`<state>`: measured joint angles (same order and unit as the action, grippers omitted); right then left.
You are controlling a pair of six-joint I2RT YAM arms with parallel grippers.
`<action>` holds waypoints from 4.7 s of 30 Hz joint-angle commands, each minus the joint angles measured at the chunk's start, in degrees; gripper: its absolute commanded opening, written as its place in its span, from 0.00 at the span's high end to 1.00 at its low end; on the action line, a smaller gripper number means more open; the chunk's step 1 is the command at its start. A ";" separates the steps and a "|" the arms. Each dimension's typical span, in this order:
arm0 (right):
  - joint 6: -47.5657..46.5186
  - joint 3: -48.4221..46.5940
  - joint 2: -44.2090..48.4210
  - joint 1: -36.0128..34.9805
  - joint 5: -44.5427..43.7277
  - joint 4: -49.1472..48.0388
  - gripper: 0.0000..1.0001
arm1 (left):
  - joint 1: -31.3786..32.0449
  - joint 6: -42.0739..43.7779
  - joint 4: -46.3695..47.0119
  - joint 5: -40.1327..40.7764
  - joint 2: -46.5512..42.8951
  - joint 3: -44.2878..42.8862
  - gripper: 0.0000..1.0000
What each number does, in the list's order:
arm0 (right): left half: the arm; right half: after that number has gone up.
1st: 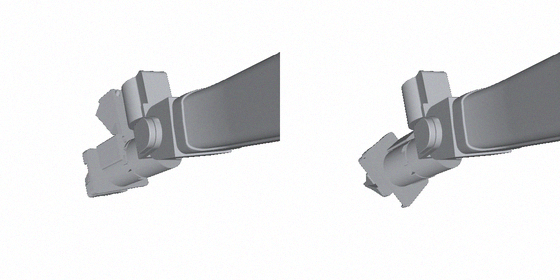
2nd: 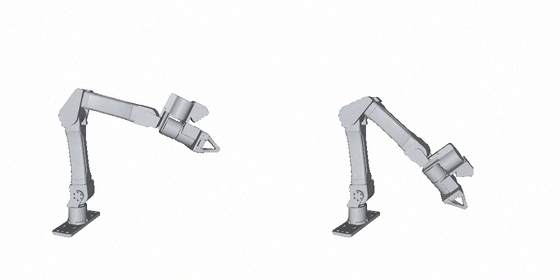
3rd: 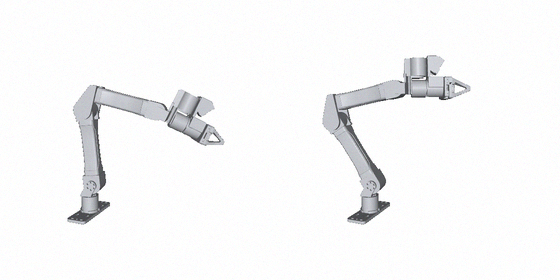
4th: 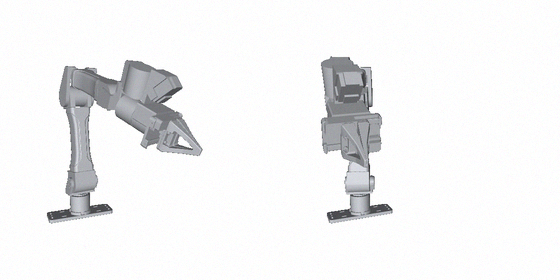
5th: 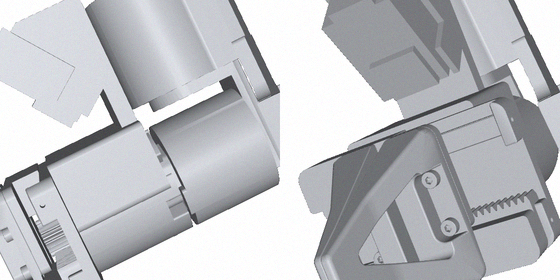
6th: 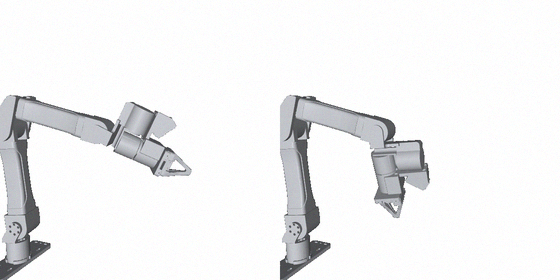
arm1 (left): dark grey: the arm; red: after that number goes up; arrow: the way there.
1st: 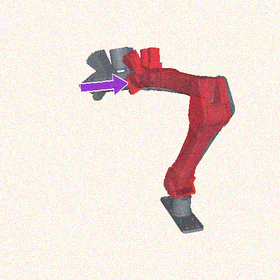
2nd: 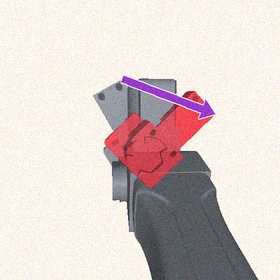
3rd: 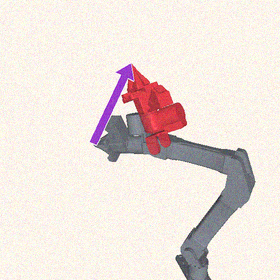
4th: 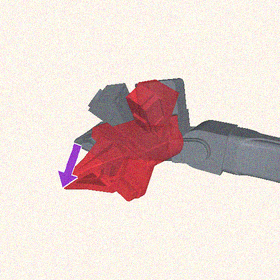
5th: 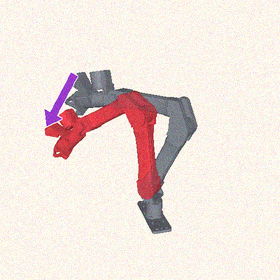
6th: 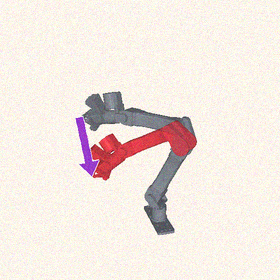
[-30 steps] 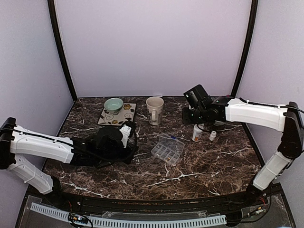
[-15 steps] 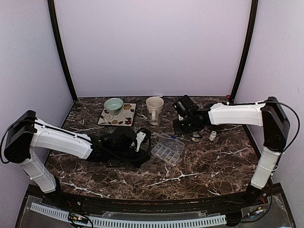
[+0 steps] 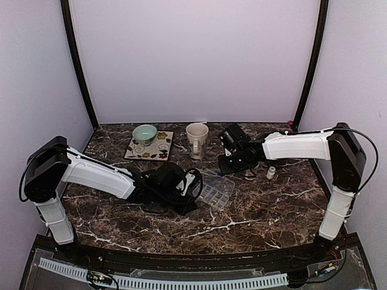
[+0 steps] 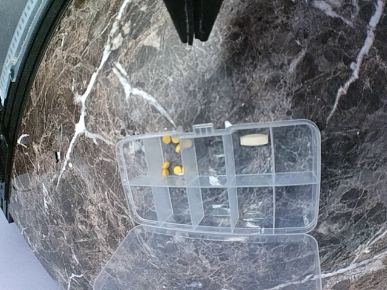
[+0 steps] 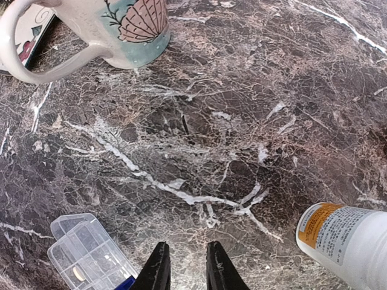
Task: Sort the pills into containers
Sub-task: Hold the pill container at the center of the board, then close the lid of the pill container on the pill container.
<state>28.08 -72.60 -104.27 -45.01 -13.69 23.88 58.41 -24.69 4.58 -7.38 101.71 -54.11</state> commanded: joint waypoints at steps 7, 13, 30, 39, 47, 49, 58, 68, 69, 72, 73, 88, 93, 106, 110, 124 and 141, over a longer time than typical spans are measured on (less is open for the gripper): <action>0.28 1.69 -0.30 -0.06 2.85 -1.98 0.77 | -1.52 -0.95 -2.03 -1.35 4.18 -2.78 1.00; 0.40 2.56 -0.03 0.44 4.31 -2.30 0.77 | -2.29 -1.62 -1.90 -0.98 5.80 -3.36 1.00; 1.59 4.04 3.38 0.83 10.71 -4.08 0.77 | -3.66 -2.29 -1.26 -0.36 8.06 -4.16 1.00; 2.76 4.69 5.71 0.54 13.73 -4.87 0.77 | -3.91 -2.72 -0.59 -0.11 8.06 -3.91 1.00; 3.38 5.84 7.57 0.19 10.71 -4.02 0.78 | -4.01 -2.78 -0.23 -0.09 7.83 -3.46 1.00; 2.95 5.61 8.84 0.19 7.70 -2.39 0.78 | -4.01 -2.82 0.03 -0.09 7.64 -3.07 1.00; 2.90 8.86 12.54 0.20 4.33 0.59 0.78 | -4.10 -2.91 0.31 -0.03 7.37 -2.61 1.00; 4.58 14.23 12.53 0.20 6.60 -2.49 0.78 | -4.14 -2.65 0.17 0.16 7.26 -2.65 1.00; 4.66 14.44 12.49 0.21 7.17 -2.90 0.78 | -4.15 -2.65 0.17 0.09 7.27 -2.61 1.00; 4.59 14.67 11.86 0.20 9.27 -4.09 0.78 | -4.18 -2.65 0.12 0.16 7.27 -2.63 1.00; 4.54 14.68 11.54 0.19 10.09 -4.54 0.78 | -4.18 -2.65 0.08 0.17 7.27 -2.67 1.00; 6.53 17.64 11.24 -0.43 19.05 -10.59 0.79 | -4.18 -2.90 0.51 0.15 6.83 -2.10 1.00; 7.52 17.84 12.11 -1.51 19.14 -11.53 0.79 | -4.18 -3.00 0.87 -0.03 6.83 -2.07 1.00; 10.14 17.50 10.31 -5.41 18.88 -13.48 0.79 | -4.25 -2.95 1.47 -0.20 6.75 -1.62 1.00; 11.20 17.83 9.26 -6.55 18.76 -14.39 0.79 | -4.27 -3.00 1.81 -0.09 6.49 -1.10 1.00; 14.08 19.06 5.05 -10.23 18.06 -17.20 0.77 | -4.36 -3.51 3.40 -0.27 5.26 1.76 1.00; 14.05 18.13 0.41 -11.58 17.56 -15.87 0.76 | -4.36 -3.03 1.78 2.35 -0.35 5.33 1.00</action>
<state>42.15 -54.81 -100.97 -55.77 4.71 4.36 54.48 -28.16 11.29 -7.03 104.73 -50.28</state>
